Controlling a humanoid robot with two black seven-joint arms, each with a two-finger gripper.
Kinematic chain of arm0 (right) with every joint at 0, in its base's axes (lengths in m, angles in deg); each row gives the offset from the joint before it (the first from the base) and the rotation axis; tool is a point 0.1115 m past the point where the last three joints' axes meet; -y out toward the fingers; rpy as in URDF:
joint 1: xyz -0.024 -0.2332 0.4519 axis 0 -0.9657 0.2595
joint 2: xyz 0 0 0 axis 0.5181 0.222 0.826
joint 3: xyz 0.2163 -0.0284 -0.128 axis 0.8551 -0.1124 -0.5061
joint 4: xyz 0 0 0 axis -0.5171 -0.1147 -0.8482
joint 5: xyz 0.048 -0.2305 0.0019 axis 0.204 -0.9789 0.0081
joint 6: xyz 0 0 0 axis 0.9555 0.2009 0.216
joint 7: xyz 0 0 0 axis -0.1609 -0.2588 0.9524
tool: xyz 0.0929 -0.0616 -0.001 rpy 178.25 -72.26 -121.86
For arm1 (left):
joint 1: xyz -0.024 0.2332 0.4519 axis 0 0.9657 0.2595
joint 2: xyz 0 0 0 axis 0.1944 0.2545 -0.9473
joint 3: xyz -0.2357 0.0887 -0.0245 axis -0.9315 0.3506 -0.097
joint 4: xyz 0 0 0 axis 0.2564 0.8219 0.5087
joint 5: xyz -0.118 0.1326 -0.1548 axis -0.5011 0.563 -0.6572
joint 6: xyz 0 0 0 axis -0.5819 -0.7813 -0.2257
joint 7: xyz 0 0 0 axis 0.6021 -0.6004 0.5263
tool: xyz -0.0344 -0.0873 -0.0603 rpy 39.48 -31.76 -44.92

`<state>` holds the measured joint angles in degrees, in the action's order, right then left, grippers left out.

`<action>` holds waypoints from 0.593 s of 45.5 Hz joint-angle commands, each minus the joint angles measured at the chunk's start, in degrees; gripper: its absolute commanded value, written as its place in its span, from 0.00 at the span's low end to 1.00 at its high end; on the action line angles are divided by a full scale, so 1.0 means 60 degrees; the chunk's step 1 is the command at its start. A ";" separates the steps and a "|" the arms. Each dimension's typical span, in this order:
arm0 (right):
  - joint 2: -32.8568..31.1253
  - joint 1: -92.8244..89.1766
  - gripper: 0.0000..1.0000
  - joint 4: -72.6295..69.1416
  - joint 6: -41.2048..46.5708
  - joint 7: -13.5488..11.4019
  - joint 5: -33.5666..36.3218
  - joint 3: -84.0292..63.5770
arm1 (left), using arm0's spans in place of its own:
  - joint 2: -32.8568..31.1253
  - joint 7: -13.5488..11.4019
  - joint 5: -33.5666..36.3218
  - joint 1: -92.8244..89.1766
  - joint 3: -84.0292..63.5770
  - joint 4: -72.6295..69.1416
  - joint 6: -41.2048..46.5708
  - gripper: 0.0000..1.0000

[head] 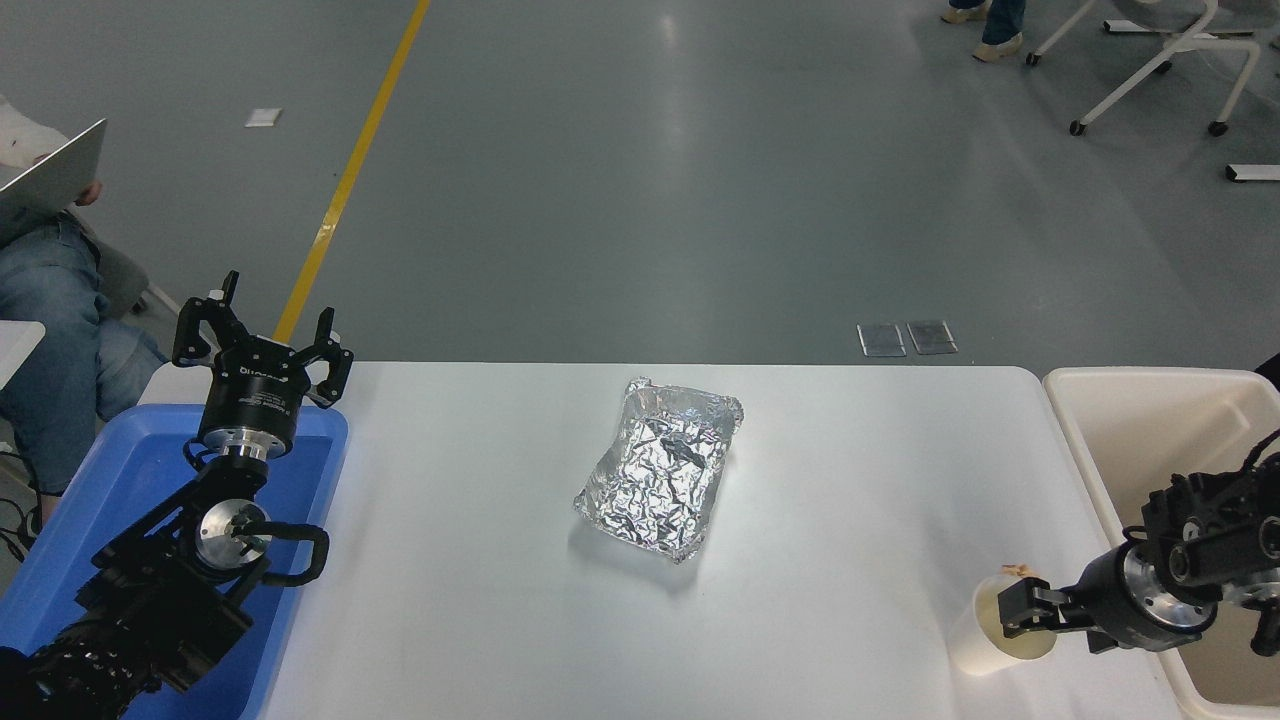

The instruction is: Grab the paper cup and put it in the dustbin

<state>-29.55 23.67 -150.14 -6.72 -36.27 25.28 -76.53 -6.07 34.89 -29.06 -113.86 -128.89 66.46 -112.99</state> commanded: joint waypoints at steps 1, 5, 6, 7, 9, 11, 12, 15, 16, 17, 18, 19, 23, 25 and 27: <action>-0.0024 -0.0121 0.00 0.0110 -0.0215 0.0146 -0.0255 0.0063 | 0.0004 0.0000 -0.0001 0.0000 0.0000 0.0005 0.0003 0.99; -0.0009 0.0098 0.00 0.0110 -0.0215 0.0249 -0.0285 0.0063 | -0.0010 0.0000 -0.0001 0.0000 0.0000 -0.0010 0.0003 0.99; -0.0009 0.0171 0.00 0.0110 -0.0215 0.0264 -0.0285 0.0063 | 0.0004 0.0000 -0.0001 0.0000 0.0000 0.0005 0.0003 0.99; -0.0009 0.0259 0.00 0.0110 -0.0215 0.0293 -0.0285 0.0063 | 0.0004 0.0000 -0.0001 0.0000 0.0000 -0.0010 0.0003 0.99; -0.0024 0.0508 0.00 0.0081 -0.0215 0.0337 -0.0343 0.0063 | 0.0004 0.0000 -0.0001 0.0000 0.0000 0.0005 0.0003 0.99; -0.0038 0.0742 0.00 0.0037 -0.0171 0.0439 -0.0460 0.0063 | -0.0010 0.0000 -0.0001 0.0000 0.0000 0.0005 0.0003 0.99; -0.0038 0.0845 0.00 0.0023 -0.0127 0.0497 -0.0504 0.0063 | 0.0004 0.0000 -0.0001 0.0000 0.0000 -0.0010 0.0003 0.99; -0.0067 0.1167 0.00 -0.0065 -0.0083 0.0673 -0.0578 0.0063 | -0.0010 0.0000 -0.0001 0.0000 0.0000 0.0005 0.0003 0.99; -0.0068 0.1313 0.00 -0.0080 -0.0068 0.0732 -0.0578 0.0063 | 0.0004 0.0000 -0.0001 0.0000 0.0000 0.0005 0.0003 0.99; -0.0068 0.1474 0.00 -0.0109 -0.0054 0.0790 -0.0578 0.0063 | -0.0010 0.0000 -0.0001 0.0000 0.0000 0.0005 0.0003 0.99; -0.0068 0.1621 0.00 -0.0124 -0.0010 0.0878 -0.0578 0.0063 | 0.0004 0.0000 -0.0001 0.0000 0.0000 0.0005 0.0003 0.99; -0.0068 0.1782 0.00 -0.0153 0.0063 0.0937 -0.0578 0.0063 | 0.0004 0.0000 -0.0001 0.0000 0.0000 0.0005 0.0003 0.99; -0.0068 0.2485 0.00 -0.0372 0.0429 0.1259 -0.0578 0.0136 | 0.0004 0.0000 -0.0001 0.0000 0.0000 -0.0010 0.0003 0.99; -0.0068 0.2851 0.00 -0.0533 0.0590 0.1362 -0.0563 0.0253 | 0.0004 0.0000 -0.0001 0.0000 0.0000 0.0005 0.0003 0.99; -0.0082 0.3174 0.00 -0.0680 0.0737 0.1406 -0.0563 0.0443 | 0.0004 0.0000 -0.0001 0.0000 0.0000 0.0005 -0.0011 0.99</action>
<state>-29.88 33.33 -151.25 -5.91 -31.18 22.30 -75.94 -6.08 34.89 -29.05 -113.86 -128.89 66.49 -112.99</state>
